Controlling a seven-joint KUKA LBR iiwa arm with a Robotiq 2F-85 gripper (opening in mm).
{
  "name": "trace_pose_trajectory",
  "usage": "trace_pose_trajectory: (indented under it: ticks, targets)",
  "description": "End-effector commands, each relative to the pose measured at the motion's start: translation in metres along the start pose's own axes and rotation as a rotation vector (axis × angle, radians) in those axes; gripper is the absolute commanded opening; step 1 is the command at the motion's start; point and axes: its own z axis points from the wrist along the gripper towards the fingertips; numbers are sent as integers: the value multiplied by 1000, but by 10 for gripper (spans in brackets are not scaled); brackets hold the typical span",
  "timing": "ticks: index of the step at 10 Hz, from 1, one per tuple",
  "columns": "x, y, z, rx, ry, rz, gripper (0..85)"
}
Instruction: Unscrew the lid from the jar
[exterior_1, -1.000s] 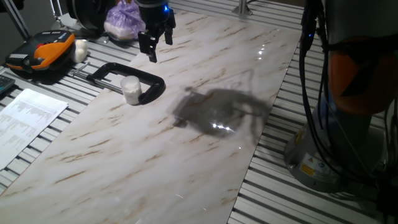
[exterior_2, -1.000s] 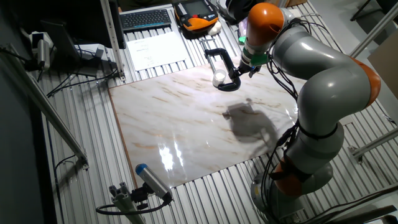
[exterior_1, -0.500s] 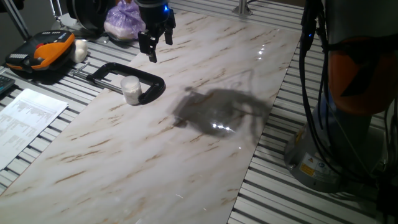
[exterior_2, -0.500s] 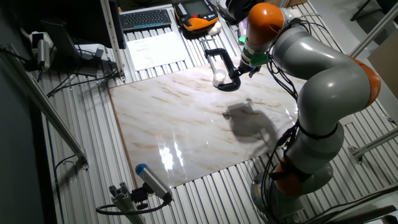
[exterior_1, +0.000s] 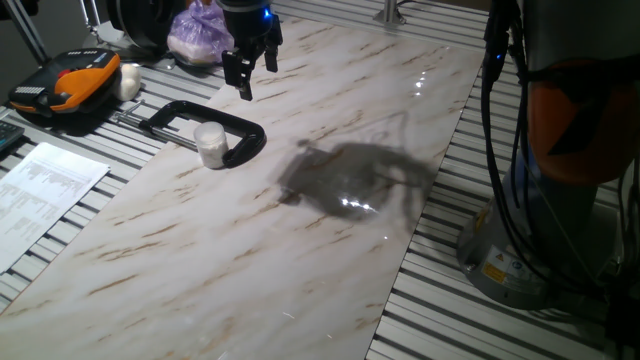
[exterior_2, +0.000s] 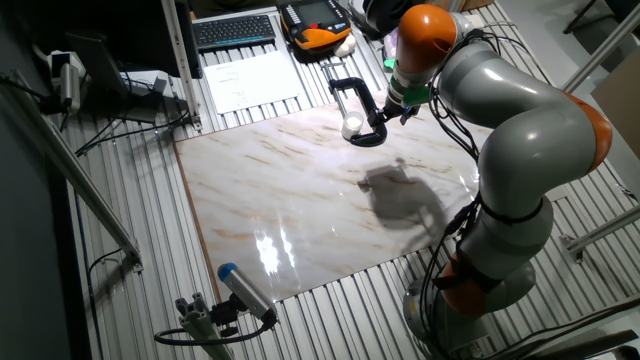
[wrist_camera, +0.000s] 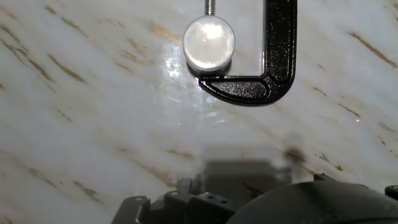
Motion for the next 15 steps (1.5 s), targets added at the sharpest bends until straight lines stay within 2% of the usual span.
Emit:
trace_pose_trajectory:
  ticks: [1,6,7,9,11,15]
  targets:
    - [0,0,-1,-17,45,129,0]
    - [-1,0,-4,-15,48,126,0]
    - [-1,0,-4,-15,43,126,0]
    - [-3,0,-4,-9,8,95,0]
    - [-5,1,-3,2,0,79,0]
    - [-15,-1,1,0,0,85,0]
